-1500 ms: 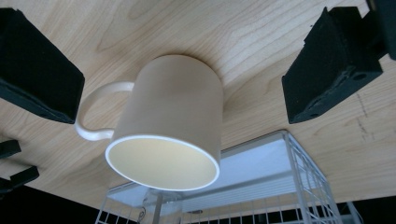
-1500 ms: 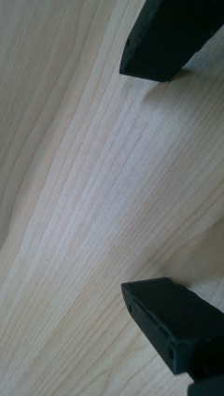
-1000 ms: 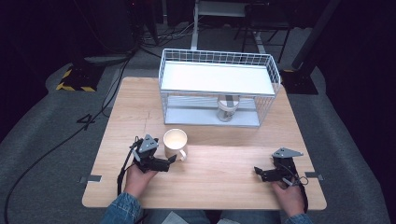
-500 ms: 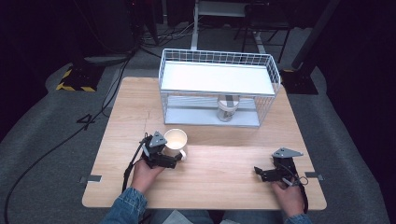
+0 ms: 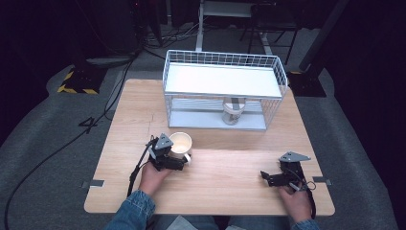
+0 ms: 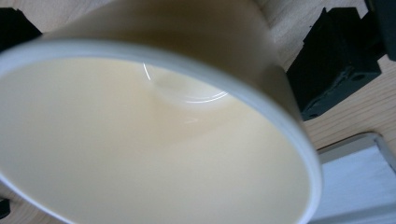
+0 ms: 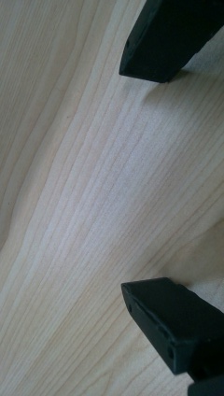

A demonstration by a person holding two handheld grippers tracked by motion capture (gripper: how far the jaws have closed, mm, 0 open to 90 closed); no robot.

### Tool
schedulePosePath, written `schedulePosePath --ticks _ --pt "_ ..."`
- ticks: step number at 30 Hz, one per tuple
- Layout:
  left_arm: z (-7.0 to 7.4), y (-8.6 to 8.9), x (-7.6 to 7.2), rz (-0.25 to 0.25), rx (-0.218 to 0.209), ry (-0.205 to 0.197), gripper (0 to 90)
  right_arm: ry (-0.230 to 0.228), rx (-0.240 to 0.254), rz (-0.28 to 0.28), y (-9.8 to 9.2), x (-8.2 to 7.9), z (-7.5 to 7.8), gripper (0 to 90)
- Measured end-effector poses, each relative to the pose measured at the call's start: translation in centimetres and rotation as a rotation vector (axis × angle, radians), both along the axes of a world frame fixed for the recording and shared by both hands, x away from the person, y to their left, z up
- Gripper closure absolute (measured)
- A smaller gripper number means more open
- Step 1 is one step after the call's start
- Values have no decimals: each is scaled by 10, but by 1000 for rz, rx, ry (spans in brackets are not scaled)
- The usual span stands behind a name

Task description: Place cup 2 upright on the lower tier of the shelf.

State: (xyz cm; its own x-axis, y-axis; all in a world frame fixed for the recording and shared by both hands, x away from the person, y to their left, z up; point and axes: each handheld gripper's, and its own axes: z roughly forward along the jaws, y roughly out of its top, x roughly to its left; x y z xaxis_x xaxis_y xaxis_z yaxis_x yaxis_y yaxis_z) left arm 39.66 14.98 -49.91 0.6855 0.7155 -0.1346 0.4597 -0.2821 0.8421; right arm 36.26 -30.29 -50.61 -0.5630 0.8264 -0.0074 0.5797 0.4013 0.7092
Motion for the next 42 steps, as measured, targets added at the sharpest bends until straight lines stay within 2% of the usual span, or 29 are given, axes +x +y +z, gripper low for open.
schedulePosePath --ticks 5,8,10,23,26,28,30,36,40,42 --pt "0 -3 1 8 10 -28 3 0 1 1 0 0 0 1" --pt "0 -3 1 6 13 -28 17 0 1 1 0 0 0 1" --pt "0 -3 0 9 20 -34 58 0 1 1 0 0 0 1" --pt "1 -3 -1 5 50 -75 74 0 1 1 0 0 0 1" --pt "1 -4 -2 5 46 -74 77 0 -1 0 0 0 0 1" --pt "2 -3 -3 2 61 -84 78 -1 0 -1 0 0 0 1" --pt "2 -4 -4 3 56 -80 80 0 0 -2 0 0 0 1" --pt "4 -5 -8 7 73 -73 81 0 0 -2 0 0 0 1" --pt "8 -2 -11 9 52 -50 82 0 -1 -2 0 0 0 1" --pt "11 -1 -13 11 63 -62 82 0 -1 -2 0 0 0 1"
